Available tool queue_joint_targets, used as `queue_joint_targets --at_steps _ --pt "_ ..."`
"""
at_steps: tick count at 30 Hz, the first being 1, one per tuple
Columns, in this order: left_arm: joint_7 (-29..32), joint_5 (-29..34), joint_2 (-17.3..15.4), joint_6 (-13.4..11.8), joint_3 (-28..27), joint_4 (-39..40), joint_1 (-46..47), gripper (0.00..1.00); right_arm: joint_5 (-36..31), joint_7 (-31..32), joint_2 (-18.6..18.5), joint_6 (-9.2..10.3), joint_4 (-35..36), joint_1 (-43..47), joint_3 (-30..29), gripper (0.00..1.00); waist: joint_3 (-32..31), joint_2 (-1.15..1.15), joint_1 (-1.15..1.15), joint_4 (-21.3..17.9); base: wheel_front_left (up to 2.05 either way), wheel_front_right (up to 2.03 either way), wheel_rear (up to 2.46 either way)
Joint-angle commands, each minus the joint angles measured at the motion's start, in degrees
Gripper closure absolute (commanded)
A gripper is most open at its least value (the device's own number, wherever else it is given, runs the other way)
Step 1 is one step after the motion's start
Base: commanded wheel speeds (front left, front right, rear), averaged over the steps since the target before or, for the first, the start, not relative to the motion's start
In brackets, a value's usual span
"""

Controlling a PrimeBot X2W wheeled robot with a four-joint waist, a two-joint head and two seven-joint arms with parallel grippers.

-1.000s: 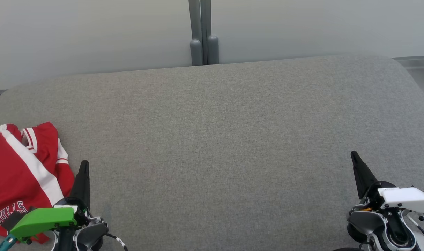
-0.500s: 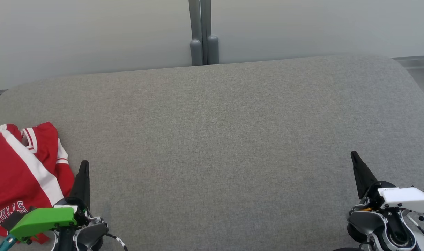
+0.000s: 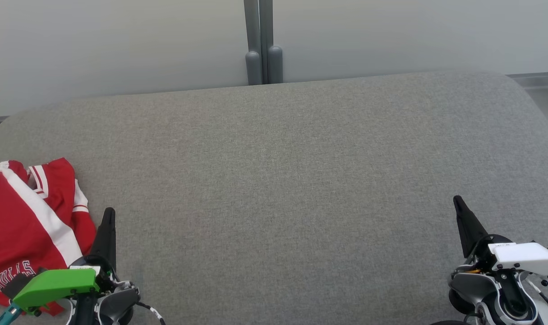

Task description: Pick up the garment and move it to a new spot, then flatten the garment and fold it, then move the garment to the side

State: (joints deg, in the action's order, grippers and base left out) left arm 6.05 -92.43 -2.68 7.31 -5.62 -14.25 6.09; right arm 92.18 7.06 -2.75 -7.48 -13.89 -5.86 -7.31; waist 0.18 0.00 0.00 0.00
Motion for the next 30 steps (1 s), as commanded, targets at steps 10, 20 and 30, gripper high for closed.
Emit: queue_joint_targets --at_steps 10,20,30 --pt "0.2 -0.1 -0.4 0.4 -0.2 0.1 0.8 1.00 0.3 0.1 -0.2 -0.02 0.2 -0.3 -0.1 1.00 0.0 0.00 0.00 0.0 0.00 0.00 0.00" --pt "-0.1 0.0 0.3 -0.1 0.2 -1.1 -0.9 0.00 0.0 0.0 0.3 0.00 -1.1 0.8 0.1 0.00 0.0 0.00 0.00 0.0 0.00 0.00 0.00" --pt "-2.9 1.2 0.2 0.0 3.4 -1.2 -1.1 0.00 -3.7 -3.0 0.2 0.00 0.6 2.3 0.8 0.00 0.1 0.00 0.00 -0.1 0.00 0.00 0.00"
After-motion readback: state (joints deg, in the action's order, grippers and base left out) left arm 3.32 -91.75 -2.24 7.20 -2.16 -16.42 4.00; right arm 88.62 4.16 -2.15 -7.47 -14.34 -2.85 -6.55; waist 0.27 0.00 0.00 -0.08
